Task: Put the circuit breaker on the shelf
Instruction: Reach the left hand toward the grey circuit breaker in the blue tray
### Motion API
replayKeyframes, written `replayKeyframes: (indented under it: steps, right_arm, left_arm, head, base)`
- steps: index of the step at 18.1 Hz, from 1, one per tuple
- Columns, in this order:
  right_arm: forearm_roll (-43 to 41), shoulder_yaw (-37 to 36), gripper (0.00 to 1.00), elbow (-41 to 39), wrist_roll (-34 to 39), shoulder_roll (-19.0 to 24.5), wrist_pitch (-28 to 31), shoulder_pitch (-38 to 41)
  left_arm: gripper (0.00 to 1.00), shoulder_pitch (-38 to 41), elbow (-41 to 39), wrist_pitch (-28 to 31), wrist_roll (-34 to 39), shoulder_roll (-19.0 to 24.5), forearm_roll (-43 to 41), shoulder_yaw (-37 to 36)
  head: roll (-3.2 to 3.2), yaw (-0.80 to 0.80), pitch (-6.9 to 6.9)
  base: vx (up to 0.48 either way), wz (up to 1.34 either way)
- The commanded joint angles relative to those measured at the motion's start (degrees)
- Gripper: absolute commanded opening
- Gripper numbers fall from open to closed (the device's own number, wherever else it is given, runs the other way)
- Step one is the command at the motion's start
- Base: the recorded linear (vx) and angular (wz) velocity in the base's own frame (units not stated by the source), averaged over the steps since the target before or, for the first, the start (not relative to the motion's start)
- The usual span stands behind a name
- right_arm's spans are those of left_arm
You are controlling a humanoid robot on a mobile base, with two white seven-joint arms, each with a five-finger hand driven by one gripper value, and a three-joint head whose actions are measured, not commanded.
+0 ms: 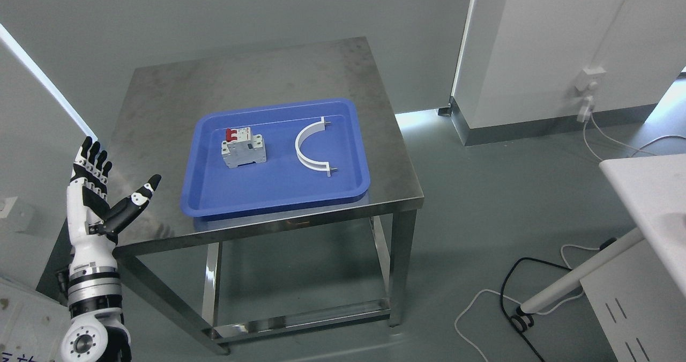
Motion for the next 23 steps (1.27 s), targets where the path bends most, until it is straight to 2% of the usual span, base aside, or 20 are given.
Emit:
replayKeyframes:
  steps: [1,3,7,8,9,11,13,15,18,20,23]
  right_arm:
    - [0.04,0.0,1.0,-0.08,-0.01,-1.0,-1.71,0.97]
    - [0.03,0.0,1.0,0.01,-0.01,-1.0,-1.71,0.97]
    - [0.03,0.0,1.0,0.01,-0.01,-1.0,-1.71,0.97]
    - [-0.05,0.0,1.0,0.01,-0.01,-1.0,-1.71,0.97]
    - [0.03,0.0,1.0,0.01,-0.01,-1.0,-1.71,0.97]
    - [-0.05,0.0,1.0,0.01,-0.01,-1.0,-1.71,0.97]
    - [0.04,0.0,1.0,0.01,-0.01,-1.0,-1.71,0.97]
    - [-0.05,0.0,1.0,0.01,-0.01,-1.0,-1.71,0.97]
    - [-0.05,0.0,1.0,0.01,-0.01,-1.0,-1.71,0.97]
    - [0.04,0.0,1.0,0.01,-0.01,-1.0,-1.71,0.97]
    - [-0.05,0.0,1.0,0.01,-0.01,-1.0,-1.71,0.97]
  left_arm:
    - [1.0,-0.76,-0.02,-1.18,-0.22,1.14,-0.18,-0.8]
    - [1.0,-0.68,-0.02,-2.15,-3.36,3.24,-0.18,-1.15]
    - [1.0,-4.61,0.85,-2.68,-21.63,6.5,-1.22,-2.64]
    - [1.0,-6.55,1.99,-2.42,-23.32,7.98,-3.67,-3.95]
    - [1.0,-9.26,4.44,-2.16,-24.47,11.39,-7.61,-6.32]
    - [0.98,-11.21,6.64,-2.15,-26.67,17.46,-10.18,-12.72]
    - [0.98,-15.33,8.67,-2.07,-27.64,20.12,-14.04,-17.39]
    - [0.98,-18.33,12.52,-2.15,-29.04,21.0,-18.61,-20.22]
    - [0.99,-23.43,17.55,-2.15,-35.09,20.57,-22.05,-20.93]
    - [0.95,-26.58,19.74,-1.37,-35.99,20.22,-26.77,-22.59]
    - [0.95,-29.77,22.03,2.23,-36.26,20.13,-32.51,-26.28]
  head:
    - [0.0,0.0,0.0]
    - [0.0,0.0,0.0]
    - [0.0,0.0,0.0]
    - [0.0,0.0,0.0]
    - [0.0,0.0,0.0]
    - [0.0,0.0,0.0]
    - [0.0,0.0,0.0]
    - [0.0,0.0,0.0]
    - [0.0,0.0,0.0]
    - [0.0,0.0,0.0]
    - [0.0,0.0,0.0]
  base:
    - [0.0,0.0]
    - [0.0,0.0]
    - [0.0,0.0]
    - [0.0,0.0]
    - [0.0,0.0]
    - [0.0,0.0]
    - [0.0,0.0]
    - [0.0,0.0]
    - [0.006,0.01]
    - [0.004,-0.01]
    - [0.001,-0.02]
